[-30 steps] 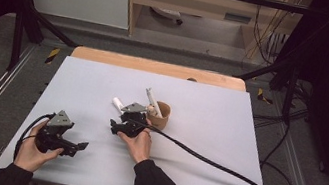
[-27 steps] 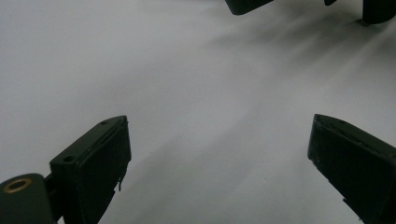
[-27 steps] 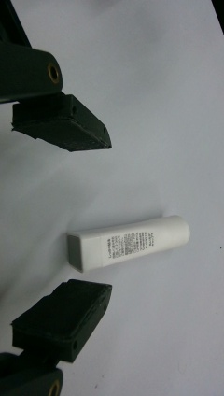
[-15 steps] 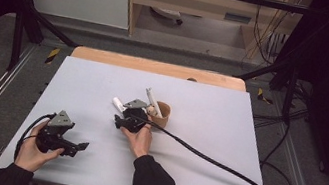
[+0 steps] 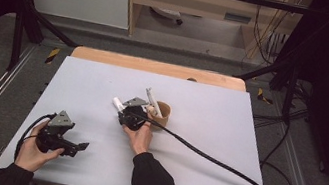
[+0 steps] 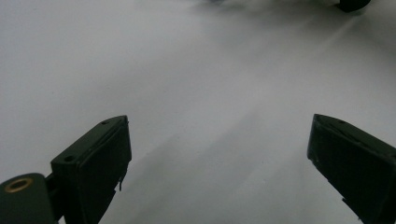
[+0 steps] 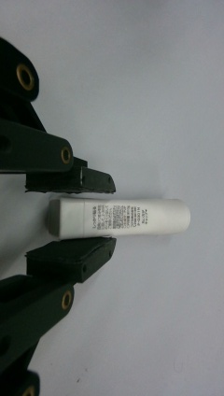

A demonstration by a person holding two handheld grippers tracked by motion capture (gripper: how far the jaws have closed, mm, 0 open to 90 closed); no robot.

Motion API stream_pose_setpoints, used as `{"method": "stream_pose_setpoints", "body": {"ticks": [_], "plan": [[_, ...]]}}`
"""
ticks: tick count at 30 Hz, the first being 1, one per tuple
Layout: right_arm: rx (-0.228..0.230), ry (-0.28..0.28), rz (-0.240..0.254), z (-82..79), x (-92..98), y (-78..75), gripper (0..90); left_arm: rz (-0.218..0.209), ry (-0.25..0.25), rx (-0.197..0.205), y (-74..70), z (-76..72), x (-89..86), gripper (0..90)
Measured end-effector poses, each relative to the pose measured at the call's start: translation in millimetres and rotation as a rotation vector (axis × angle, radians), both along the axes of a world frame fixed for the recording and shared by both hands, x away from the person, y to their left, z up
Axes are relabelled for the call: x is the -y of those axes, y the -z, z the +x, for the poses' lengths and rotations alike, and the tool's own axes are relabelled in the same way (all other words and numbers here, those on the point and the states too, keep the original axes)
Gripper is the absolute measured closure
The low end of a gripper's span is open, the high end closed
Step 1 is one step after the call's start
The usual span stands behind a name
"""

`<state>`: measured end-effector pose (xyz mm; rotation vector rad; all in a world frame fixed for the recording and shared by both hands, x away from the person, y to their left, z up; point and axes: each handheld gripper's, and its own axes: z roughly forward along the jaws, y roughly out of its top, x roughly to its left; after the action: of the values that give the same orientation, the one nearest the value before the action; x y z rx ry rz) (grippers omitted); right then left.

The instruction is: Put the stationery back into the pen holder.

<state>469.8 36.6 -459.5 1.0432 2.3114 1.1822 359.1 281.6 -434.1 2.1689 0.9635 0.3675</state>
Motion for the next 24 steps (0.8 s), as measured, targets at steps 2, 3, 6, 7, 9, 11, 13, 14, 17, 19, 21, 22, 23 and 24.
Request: {"method": "stream_pose_setpoints", "body": {"ticks": [2,3,6,7,9,11,13,14,17,19,21,22,23,24], "plan": [[-0.004,0.003,-0.001,0.4,-0.2,0.2,69.1,0.002,0.001,0.000,0.2,0.1,0.0,6.4],[-0.003,0.005,-0.001,0.6,-0.2,0.3,69.5,0.004,0.001,-0.001,0.1,0.1,0.0,6.4],[-0.007,0.007,-0.015,0.8,-1.5,0.6,69.7,0.003,0.000,-0.002,0.2,0.0,-0.2,6.6],[-0.009,0.008,-0.019,1.0,-1.8,0.7,69.9,0.004,0.001,-0.001,0.1,0.1,-0.3,6.6],[-0.007,0.017,-0.024,1.0,-2.1,0.8,70.6,0.002,0.001,-0.002,0.0,0.0,-0.1,6.6],[-0.006,0.020,-0.026,0.8,-2.2,0.7,71.0,0.003,0.002,-0.002,0.1,0.0,0.0,6.8],[-0.005,0.023,-0.026,0.2,-2.3,0.6,71.3,0.002,0.002,-0.002,0.1,0.0,-0.2,6.8],[-0.006,0.022,-0.029,-0.3,-2.0,0.4,71.4,0.002,0.002,-0.002,0.0,0.0,-0.3,6.8],[-0.017,0.010,-0.018,-2.1,-1.9,-0.5,71.6,-0.001,-0.001,0.000,-0.3,0.0,-0.7,6.8],[-0.032,-0.010,-0.006,-3.7,-2.0,-2.4,71.6,-0.001,-0.001,0.000,-0.4,-0.1,-0.7,6.8],[-0.028,-0.018,-0.006,-6.6,-1.4,-5.5,71.7,0.000,-0.001,0.001,-0.4,-0.2,-0.7,6.8],[-0.033,-0.026,-0.005,-8.1,-1.2,-7.3,71.7,-0.001,-0.001,0.001,-0.5,-0.2,-0.7,6.8],[-0.033,-0.031,-0.005,-10.1,-0.8,-9.3,71.7,-0.001,-0.001,0.001,-0.6,-0.2,-0.7,6.8],[-0.035,-0.041,-0.005,-12.3,0.2,-11.2,71.7,0.000,-0.001,0.001,-0.8,-0.4,-0.8,6.8]]}}
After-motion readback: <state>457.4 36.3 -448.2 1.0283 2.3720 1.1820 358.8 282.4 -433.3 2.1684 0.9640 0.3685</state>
